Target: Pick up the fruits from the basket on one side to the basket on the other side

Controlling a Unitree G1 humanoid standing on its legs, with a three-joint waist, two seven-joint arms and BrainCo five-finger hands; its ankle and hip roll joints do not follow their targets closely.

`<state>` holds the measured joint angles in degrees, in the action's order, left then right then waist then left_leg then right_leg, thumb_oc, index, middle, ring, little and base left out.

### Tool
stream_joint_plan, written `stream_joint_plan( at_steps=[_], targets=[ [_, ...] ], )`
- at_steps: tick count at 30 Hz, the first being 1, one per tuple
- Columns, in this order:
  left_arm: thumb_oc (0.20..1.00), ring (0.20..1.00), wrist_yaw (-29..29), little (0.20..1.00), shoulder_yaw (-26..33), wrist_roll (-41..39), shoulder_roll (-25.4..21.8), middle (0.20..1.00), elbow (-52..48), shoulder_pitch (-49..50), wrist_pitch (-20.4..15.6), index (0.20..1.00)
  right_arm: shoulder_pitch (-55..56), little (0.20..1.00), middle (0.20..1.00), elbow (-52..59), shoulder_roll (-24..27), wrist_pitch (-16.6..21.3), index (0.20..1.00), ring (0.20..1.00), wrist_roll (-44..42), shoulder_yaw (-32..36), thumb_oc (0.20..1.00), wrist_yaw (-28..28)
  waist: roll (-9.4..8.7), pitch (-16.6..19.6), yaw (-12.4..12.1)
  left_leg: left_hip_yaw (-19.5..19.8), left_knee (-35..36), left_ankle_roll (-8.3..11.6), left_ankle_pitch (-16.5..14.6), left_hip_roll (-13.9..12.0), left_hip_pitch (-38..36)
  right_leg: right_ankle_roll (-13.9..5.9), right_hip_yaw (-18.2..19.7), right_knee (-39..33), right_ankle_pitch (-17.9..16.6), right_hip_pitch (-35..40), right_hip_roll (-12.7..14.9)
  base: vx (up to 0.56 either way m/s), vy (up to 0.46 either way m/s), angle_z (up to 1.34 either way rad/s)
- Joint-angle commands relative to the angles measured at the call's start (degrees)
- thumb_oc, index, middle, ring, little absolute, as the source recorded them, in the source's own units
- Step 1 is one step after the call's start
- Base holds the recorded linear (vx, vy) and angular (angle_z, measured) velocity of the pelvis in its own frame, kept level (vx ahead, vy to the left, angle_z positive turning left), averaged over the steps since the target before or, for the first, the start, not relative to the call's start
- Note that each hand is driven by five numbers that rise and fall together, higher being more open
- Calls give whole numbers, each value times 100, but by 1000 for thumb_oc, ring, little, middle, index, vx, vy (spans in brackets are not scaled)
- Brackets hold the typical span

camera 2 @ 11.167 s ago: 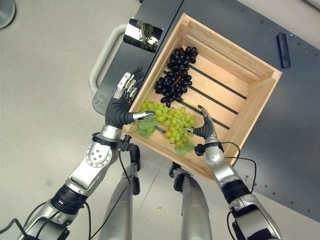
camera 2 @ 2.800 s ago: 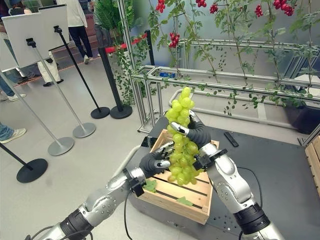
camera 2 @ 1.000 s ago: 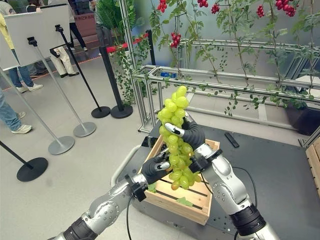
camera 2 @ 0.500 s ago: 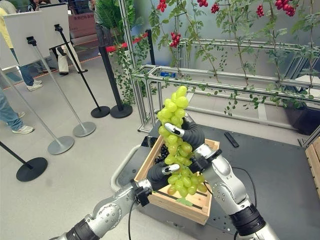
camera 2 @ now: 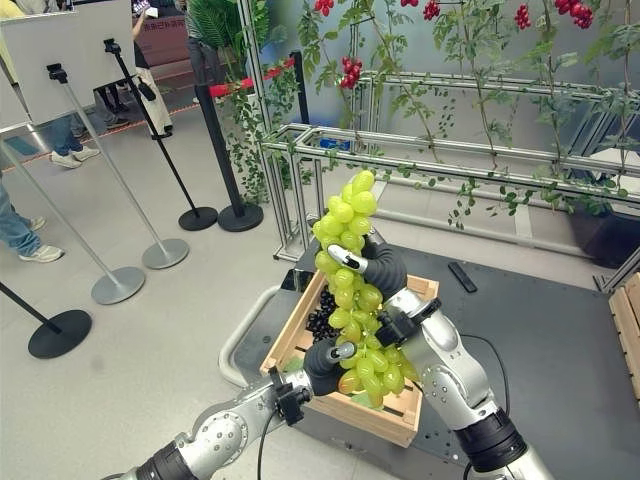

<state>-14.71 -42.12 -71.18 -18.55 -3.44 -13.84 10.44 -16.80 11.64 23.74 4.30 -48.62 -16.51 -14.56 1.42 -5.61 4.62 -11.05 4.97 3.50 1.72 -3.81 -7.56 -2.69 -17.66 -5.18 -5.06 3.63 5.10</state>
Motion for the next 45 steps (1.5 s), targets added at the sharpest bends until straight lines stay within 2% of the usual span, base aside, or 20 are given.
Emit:
stream_joint_plan(
  at_steps=[1,3,4,7,31,32,35,36,39,40,42,45],
  targets=[
    [1000,1000,-304,1000,-275,-311,581,1000,-501,-575,-238,1000,-751,200,200,352,-300,399,200,200,-139,34,200,-28,-285,107,117,178,-37,-126,-122,124,65,-662,-151,387,422,276,382,0,0,0],
    [1000,1000,-273,1000,-263,-294,610,1000,-483,-592,-293,1000,-731,200,200,360,-333,416,200,200,-114,41,200,-11,-285,102,120,183,-34,-125,-116,123,69,-662,-162,386,422,273,379,0,0,0],
    [915,915,-248,915,-260,-300,626,915,-473,-597,-309,915,-731,200,200,369,-337,428,200,200,-98,44,200,1,-286,101,124,184,-32,-126,-116,122,70,-660,-165,386,421,274,379,0,0,0],
    [200,200,-180,200,-255,-289,640,200,-438,-588,-364,200,-734,200,200,380,-344,446,200,200,-68,51,200,31,-283,104,125,193,-30,-128,-118,122,73,-657,-161,378,413,271,380,0,0,0],
    [200,200,-48,200,-63,83,625,200,-318,-667,-535,200,-824,200,200,496,-422,558,200,200,-90,159,200,151,-305,122,100,192,-35,-141,-144,125,65,-665,-149,365,401,277,377,0,0,0],
    [200,200,-17,200,30,190,582,200,-279,-647,-611,200,-793,1000,1000,464,-436,582,1000,1000,-117,198,1000,186,-308,112,94,192,-42,-143,-147,131,60,-668,-149,369,400,280,377,0,0,0],
    [200,200,-15,200,202,326,458,200,-326,-569,-673,200,-692,1000,1000,514,-427,601,1000,1000,-170,309,1000,228,-316,119,77,202,-46,-146,-152,131,56,-667,-156,366,407,288,374,0,-13,0],
    [200,200,-6,200,487,558,251,200,-376,-460,-802,200,-566,1000,1000,532,-443,633,1000,1000,-219,462,1000,288,-306,116,31,219,-56,-146,-149,128,58,-658,-173,369,416,293,376,0,0,0],
    [200,200,-8,200,772,591,123,200,-484,-267,-845,200,-410,1000,1000,573,-430,644,1000,1000,-255,576,1000,301,-305,123,1,230,-66,-140,-152,126,53,-654,-185,369,428,311,373,5,-21,0],
    [200,200,28,200,1210,812,-15,200,-585,-88,-1057,200,-193,1000,1000,587,-434,640,1000,1000,-246,746,1000,317,-291,132,-49,246,-79,-133,-154,114,42,-632,-207,378,465,338,361,0,0,0],
    [200,200,32,200,1261,765,-14,200,-626,41,-1043,200,-135,1000,1000,595,-440,632,1000,1000,-251,765,1000,325,-289,135,-56,258,-85,-127,-157,107,34,-623,-219,384,478,350,353,3,-33,1],
    [200,200,38,200,1799,887,-132,200,-859,408,-1202,200,106,1000,1000,572,-470,608,1000,1000,-308,864,1000,262,-290,141,-129,328,-167,-92,-167,58,51,-571,-263,420,558,389,304,-11,-76,2]
  ],
)
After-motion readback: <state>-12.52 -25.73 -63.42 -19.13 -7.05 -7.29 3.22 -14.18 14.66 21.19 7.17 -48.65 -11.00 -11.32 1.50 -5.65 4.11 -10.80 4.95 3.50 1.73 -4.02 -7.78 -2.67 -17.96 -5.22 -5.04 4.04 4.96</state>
